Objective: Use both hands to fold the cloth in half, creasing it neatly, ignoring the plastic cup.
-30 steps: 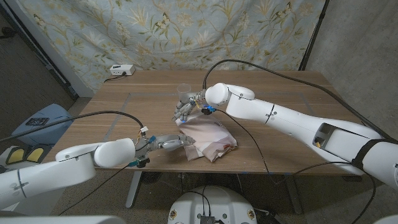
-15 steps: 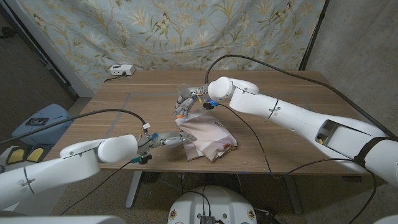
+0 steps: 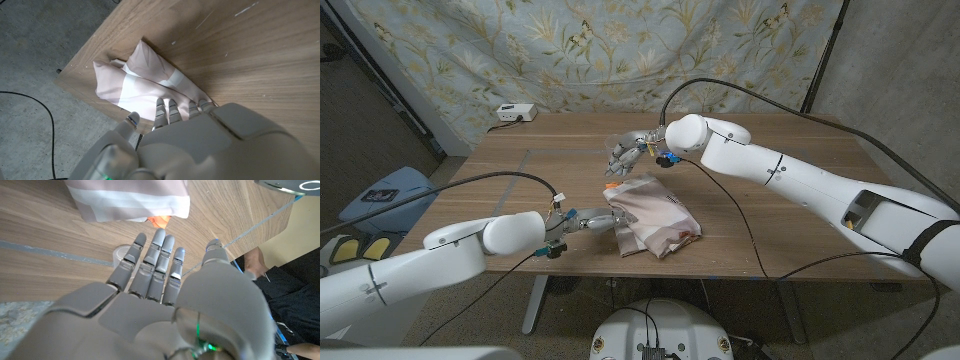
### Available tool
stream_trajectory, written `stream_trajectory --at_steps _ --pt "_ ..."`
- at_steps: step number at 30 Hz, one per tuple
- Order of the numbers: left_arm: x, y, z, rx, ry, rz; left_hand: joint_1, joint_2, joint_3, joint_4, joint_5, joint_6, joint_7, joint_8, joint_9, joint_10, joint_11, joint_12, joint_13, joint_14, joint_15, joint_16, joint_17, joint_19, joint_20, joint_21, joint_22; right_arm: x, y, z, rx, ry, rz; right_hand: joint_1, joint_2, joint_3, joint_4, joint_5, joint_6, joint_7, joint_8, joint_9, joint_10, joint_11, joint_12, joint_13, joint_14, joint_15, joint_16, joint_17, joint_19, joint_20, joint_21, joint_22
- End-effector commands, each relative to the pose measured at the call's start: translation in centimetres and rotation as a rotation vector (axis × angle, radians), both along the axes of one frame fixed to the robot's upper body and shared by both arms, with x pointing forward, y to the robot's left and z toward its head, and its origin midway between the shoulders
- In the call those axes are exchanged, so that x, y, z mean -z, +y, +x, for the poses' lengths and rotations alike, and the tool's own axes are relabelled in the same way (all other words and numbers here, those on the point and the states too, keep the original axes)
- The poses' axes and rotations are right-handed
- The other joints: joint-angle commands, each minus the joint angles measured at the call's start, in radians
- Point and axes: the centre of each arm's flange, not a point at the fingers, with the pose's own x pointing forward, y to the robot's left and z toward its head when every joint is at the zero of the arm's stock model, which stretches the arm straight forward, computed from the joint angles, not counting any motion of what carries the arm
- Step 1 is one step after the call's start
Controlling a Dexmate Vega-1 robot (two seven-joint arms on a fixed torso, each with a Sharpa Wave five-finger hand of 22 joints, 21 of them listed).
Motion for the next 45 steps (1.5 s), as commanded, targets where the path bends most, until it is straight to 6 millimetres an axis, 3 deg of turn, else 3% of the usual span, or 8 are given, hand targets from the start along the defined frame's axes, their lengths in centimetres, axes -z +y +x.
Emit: stream_trajectory --at_steps 1,7,10,21,27,45 --pt "-0.5 -1.0 0.2 -0.001 -0.010 -0.001 -0.006 0.001 0.009 -0.001 0.005 0.003 -0.003 0.007 0.004 0.006 0.001 0.001 0.004 0.005 0.001 -0.001 0.003 -0.046 0.008 -0.001 0.003 0.2 -2.9 0.3 0.030 -0.040 -0.021 -0.032 0.010 -0.015 0.015 0.003 0.008 -0.010 -0.006 0.004 -0.014 -0.012 -0.018 -0.006 -0.016 0.007 0.005 -0.006 -0.013 0.003 -0.004 0.001" --pt "-0.8 -1.6 0.4 -0.003 -0.017 0.005 -0.005 0.000 0.011 -0.002 0.005 0.003 -0.003 0.007 0.004 0.006 -0.002 0.001 0.004 0.005 0.000 -0.002 0.002 -0.046 0.007 -0.001 0.003 0.8 -4.3 0.7 0.043 -0.064 -0.037 -0.096 0.026 -0.035 0.051 -0.001 0.003 -0.030 -0.017 0.001 -0.047 -0.033 -0.059 -0.026 -0.073 0.042 -0.005 -0.030 -0.038 0.004 -0.020 0.000" --pt "-0.9 -1.9 0.5 0.001 -0.015 0.011 -0.004 0.000 0.012 -0.003 0.005 0.003 -0.003 0.007 0.004 0.007 -0.002 0.002 0.004 0.006 0.001 -0.002 0.001 -0.046 0.007 -0.001 0.003 1.2 -4.9 0.9 0.052 -0.073 -0.051 -0.107 0.026 -0.040 0.057 -0.001 0.009 -0.034 -0.018 -0.001 -0.057 -0.044 -0.072 -0.034 -0.092 0.051 -0.007 -0.040 -0.041 0.005 -0.024 0.000" --pt "-1.0 -2.9 0.8 0.015 -0.006 0.029 -0.002 0.000 0.015 -0.006 0.005 0.004 -0.004 0.007 0.004 0.005 -0.003 0.000 0.004 0.006 -0.001 -0.003 0.000 -0.046 0.008 -0.002 0.003 3.2 -6.7 1.6 0.084 -0.116 -0.089 -0.113 0.019 -0.052 0.055 -0.001 0.006 -0.044 -0.042 -0.018 -0.104 -0.085 -0.139 -0.076 -0.189 0.092 -0.016 -0.083 -0.070 -0.009 -0.044 0.000" --pt "-1.1 -3.1 0.8 0.018 -0.005 0.036 -0.001 0.000 0.017 -0.007 0.006 0.003 -0.004 0.006 0.004 0.006 -0.003 0.001 0.004 0.006 0.000 -0.003 0.000 -0.047 0.008 -0.002 0.003 4.2 -7.1 2.1 0.100 -0.108 -0.092 -0.118 0.018 -0.057 0.056 -0.001 -0.006 -0.048 -0.055 -0.023 -0.121 -0.098 -0.164 -0.094 -0.219 0.096 -0.015 -0.099 -0.082 -0.019 -0.051 0.000" --pt "-0.8 -1.8 0.7 0.016 -0.009 0.025 0.004 -0.001 0.021 -0.014 0.006 0.004 -0.007 0.007 0.004 0.007 -0.003 0.001 0.004 0.008 -0.002 -0.004 -0.003 -0.043 0.006 -0.001 0.003 5.4 -5.8 2.8 0.104 -0.072 -0.086 -0.123 0.023 -0.060 0.058 0.000 -0.012 -0.048 -0.068 -0.026 -0.143 -0.098 -0.200 -0.121 -0.266 0.100 -0.013 -0.123 -0.102 -0.010 -0.063 0.000"
